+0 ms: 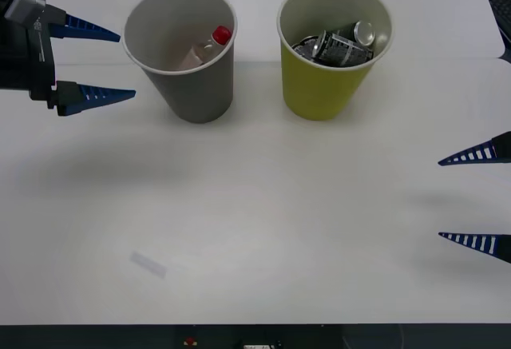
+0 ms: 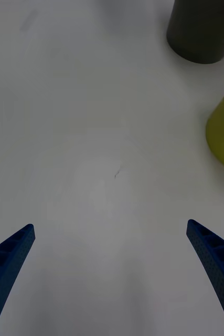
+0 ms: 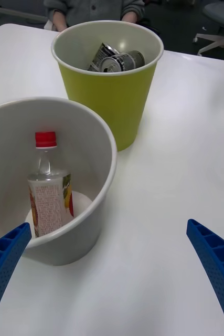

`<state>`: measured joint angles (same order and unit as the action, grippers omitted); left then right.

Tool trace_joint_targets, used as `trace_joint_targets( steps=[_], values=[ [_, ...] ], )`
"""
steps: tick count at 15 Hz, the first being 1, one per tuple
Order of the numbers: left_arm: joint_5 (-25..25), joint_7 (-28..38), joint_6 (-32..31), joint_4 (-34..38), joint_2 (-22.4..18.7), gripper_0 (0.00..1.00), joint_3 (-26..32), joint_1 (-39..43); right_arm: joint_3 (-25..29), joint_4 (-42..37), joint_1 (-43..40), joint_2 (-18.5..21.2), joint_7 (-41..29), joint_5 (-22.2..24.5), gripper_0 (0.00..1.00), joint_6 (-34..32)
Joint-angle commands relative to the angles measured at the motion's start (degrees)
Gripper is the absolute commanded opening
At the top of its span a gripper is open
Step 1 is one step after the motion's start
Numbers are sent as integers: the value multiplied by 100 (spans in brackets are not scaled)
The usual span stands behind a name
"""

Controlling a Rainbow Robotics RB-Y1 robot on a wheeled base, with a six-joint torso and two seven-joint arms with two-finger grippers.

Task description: Put the can into the green bin and the plastic bottle into the gray bin

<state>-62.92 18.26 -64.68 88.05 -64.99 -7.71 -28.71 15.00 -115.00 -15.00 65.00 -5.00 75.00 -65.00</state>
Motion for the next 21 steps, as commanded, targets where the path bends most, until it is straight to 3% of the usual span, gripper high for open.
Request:
trace_joint_targets(
  steps=[1, 6, 9, 13, 21],
  values=[
    [447, -499, -53, 133, -225, 100, 77, 490, 0, 0, 0, 0, 0, 0, 100, 0],
    [1036, -1386, -124, 309, -638, 100, 208, 1316, 0, 0, 0, 0, 0, 0, 100, 0],
    [1010, -1668, -537, 353, -761, 100, 648, 1826, 0, 0, 0, 0, 0, 0, 100, 0],
    [1036, -2072, -563, 687, -1016, 100, 1131, 2608, 0, 0, 0, 0, 0, 0, 100, 0],
    [694, -2380, -220, 1768, -1236, 100, 2502, 4497, 0, 0, 0, 0, 0, 0, 100, 0]
  ],
)
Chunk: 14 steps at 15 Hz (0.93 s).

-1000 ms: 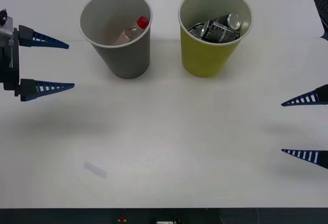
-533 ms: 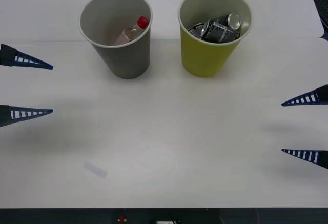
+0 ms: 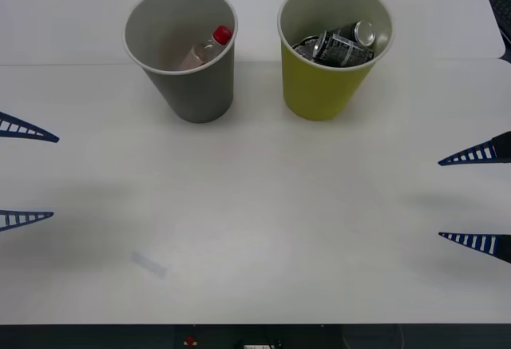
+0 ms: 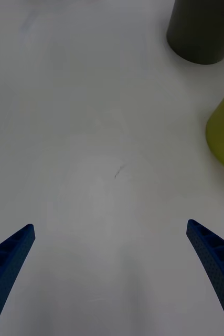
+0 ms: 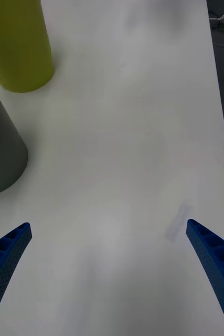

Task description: Put the can into the green bin and the plastic bottle into the gray bin

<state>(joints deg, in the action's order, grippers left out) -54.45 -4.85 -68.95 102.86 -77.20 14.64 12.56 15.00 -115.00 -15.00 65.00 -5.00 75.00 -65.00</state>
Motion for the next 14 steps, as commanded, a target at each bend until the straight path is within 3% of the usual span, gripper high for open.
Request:
trace_joint_targets(
  steps=[1, 8, 14],
  values=[
    [-180, -86, 294, 375, -23, 100, 312, 493, 0, 0, 0, 0, 0, 0, 100, 0],
    [-321, -147, 356, 454, -76, 100, 321, 660, 0, 0, 0, 0, 0, 0, 100, 0],
    [-321, -77, 206, 454, 170, 100, 321, 660, 0, 0, 0, 0, 0, 0, 100, 0]
  ],
)
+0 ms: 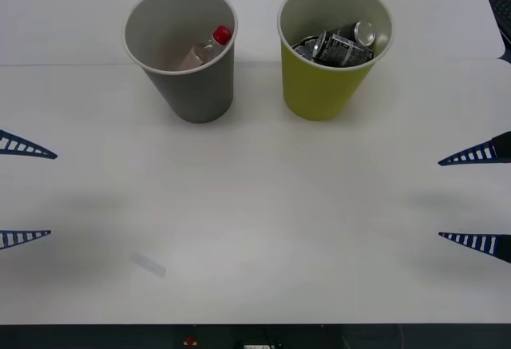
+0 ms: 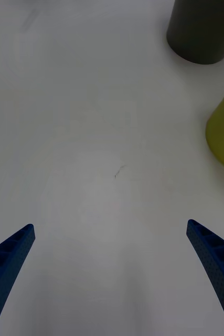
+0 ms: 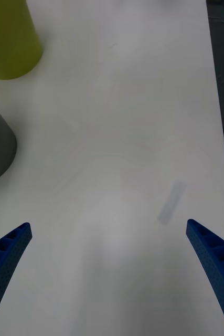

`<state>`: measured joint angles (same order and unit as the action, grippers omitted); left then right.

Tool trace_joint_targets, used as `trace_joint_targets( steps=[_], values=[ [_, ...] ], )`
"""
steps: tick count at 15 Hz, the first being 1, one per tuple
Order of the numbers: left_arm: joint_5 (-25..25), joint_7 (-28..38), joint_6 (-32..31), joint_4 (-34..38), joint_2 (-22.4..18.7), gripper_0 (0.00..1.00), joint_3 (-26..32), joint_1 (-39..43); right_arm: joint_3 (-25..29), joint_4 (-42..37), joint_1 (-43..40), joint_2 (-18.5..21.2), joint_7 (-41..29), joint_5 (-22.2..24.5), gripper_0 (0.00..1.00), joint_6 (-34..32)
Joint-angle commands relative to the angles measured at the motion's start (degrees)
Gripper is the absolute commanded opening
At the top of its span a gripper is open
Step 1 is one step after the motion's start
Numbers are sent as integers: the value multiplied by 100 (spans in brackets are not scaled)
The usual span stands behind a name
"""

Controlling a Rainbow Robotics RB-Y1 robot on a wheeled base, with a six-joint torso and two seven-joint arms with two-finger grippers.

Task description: Put the can into the green bin and the plastic bottle into the gray bin

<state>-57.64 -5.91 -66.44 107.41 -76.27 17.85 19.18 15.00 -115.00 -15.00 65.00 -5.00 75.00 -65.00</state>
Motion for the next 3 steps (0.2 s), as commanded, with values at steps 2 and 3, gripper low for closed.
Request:
trace_joint_targets(
  steps=[2, 3],
  values=[
    [-1, 28, -45, -1, 77, 100, 0, -2, 0, 0, 0, 0, 0, 0, 100, 0],
    [-1, 28, -45, -1, 77, 100, 0, -2, 0, 0, 0, 0, 0, 0, 100, 0]
  ],
)
